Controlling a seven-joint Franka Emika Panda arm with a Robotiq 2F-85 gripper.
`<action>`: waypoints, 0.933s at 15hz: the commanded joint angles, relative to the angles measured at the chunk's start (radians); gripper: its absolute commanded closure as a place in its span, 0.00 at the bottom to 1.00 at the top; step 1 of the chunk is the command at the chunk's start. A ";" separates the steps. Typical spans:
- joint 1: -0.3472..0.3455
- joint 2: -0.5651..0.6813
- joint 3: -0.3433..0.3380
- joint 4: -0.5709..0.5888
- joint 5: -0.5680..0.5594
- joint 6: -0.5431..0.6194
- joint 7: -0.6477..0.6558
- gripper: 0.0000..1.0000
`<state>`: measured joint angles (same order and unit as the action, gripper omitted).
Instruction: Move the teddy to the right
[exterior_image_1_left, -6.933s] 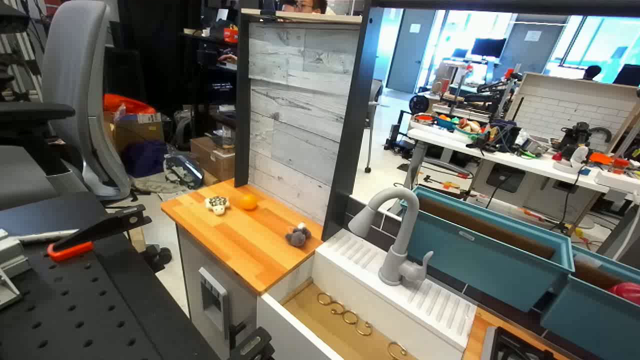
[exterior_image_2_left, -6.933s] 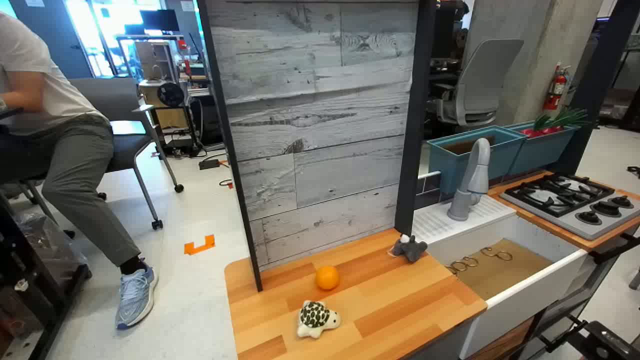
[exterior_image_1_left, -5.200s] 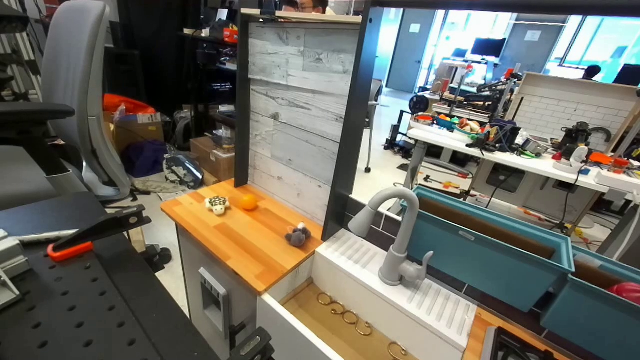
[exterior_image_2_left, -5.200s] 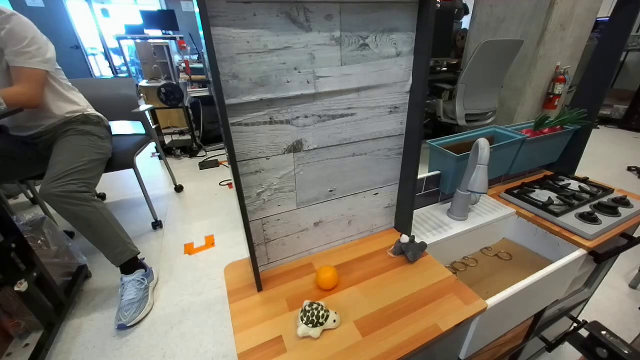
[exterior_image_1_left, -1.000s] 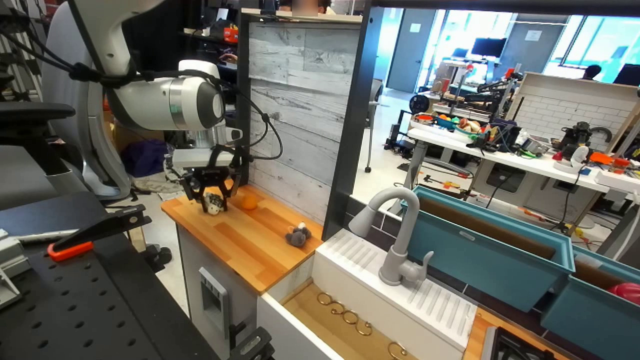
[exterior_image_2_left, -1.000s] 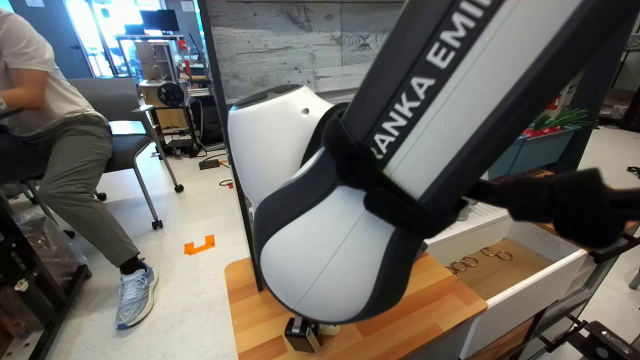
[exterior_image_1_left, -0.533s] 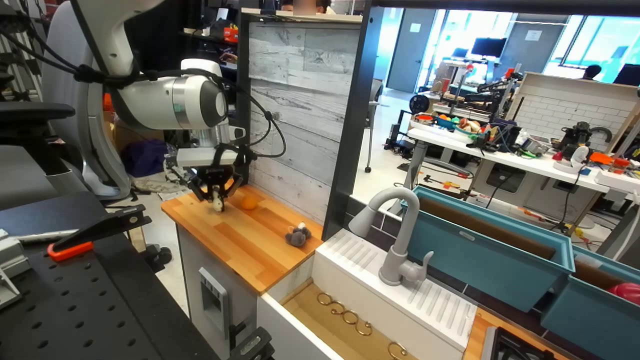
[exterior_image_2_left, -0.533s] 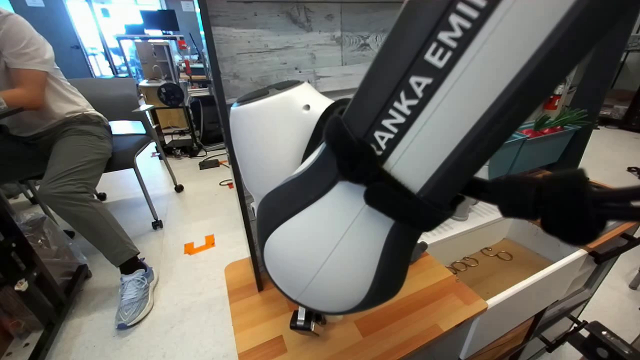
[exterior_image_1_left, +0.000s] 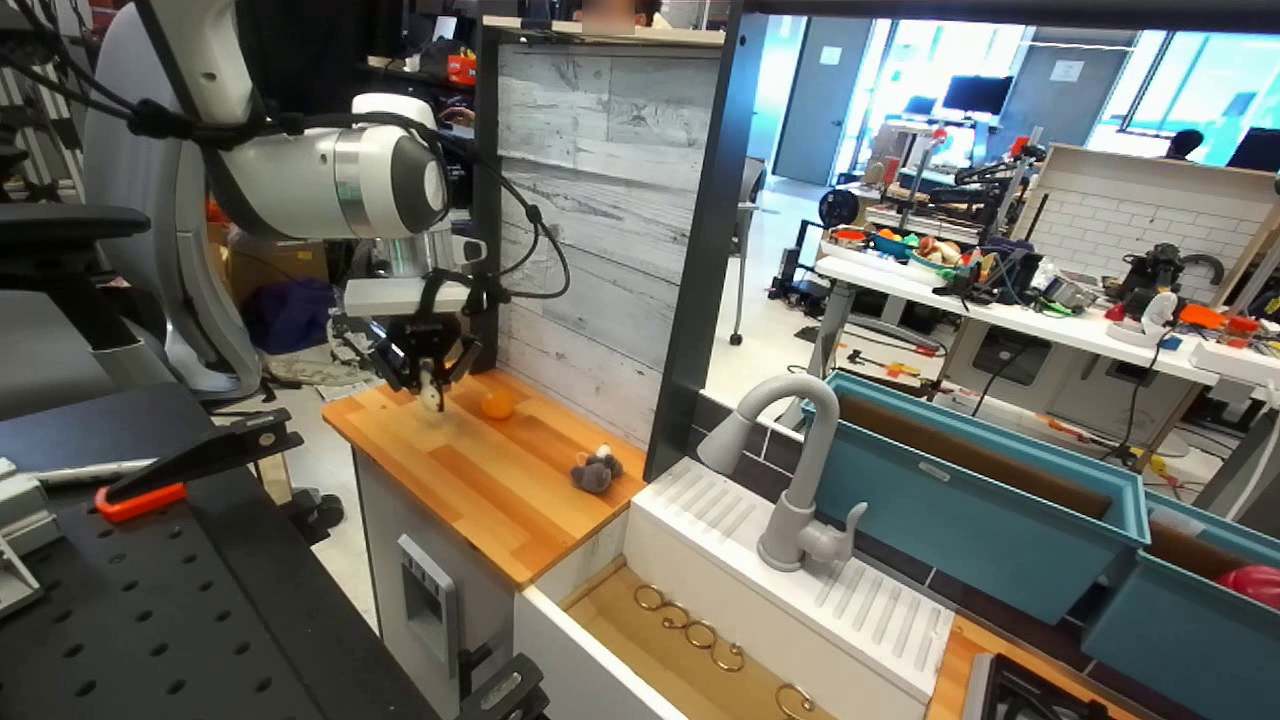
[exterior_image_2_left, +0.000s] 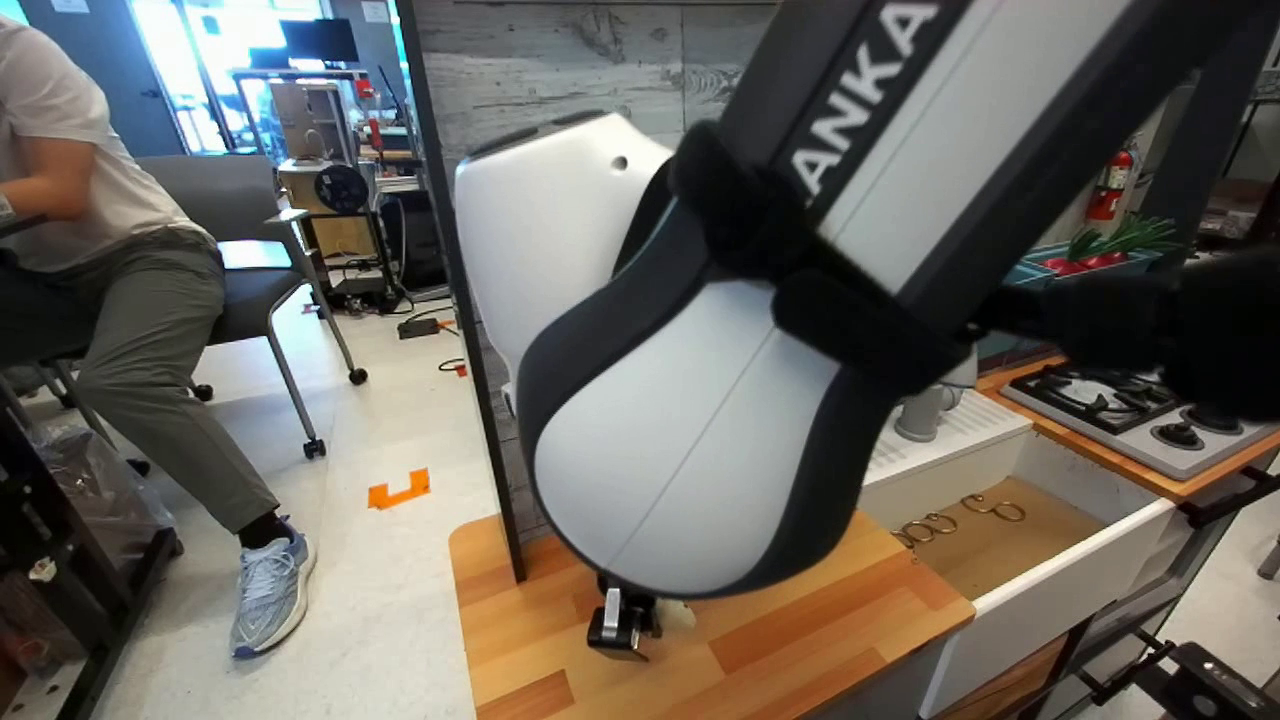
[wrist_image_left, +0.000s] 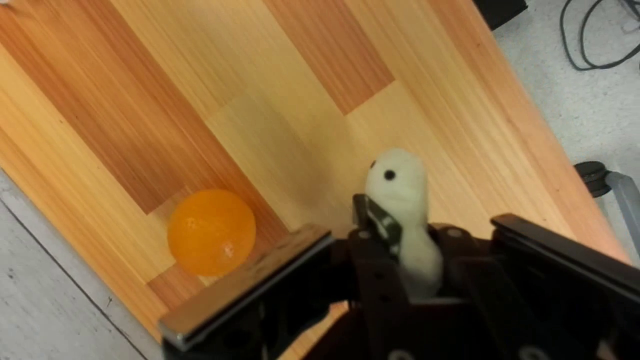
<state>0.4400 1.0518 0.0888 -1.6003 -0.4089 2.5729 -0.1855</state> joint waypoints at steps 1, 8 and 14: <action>0.022 -0.091 -0.041 -0.115 -0.028 0.015 0.059 0.97; 0.061 -0.122 -0.122 -0.156 -0.030 -0.017 0.203 0.97; 0.053 -0.132 -0.209 -0.224 -0.035 -0.014 0.308 0.97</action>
<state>0.4894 0.9559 -0.0793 -1.7704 -0.4141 2.5693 0.0586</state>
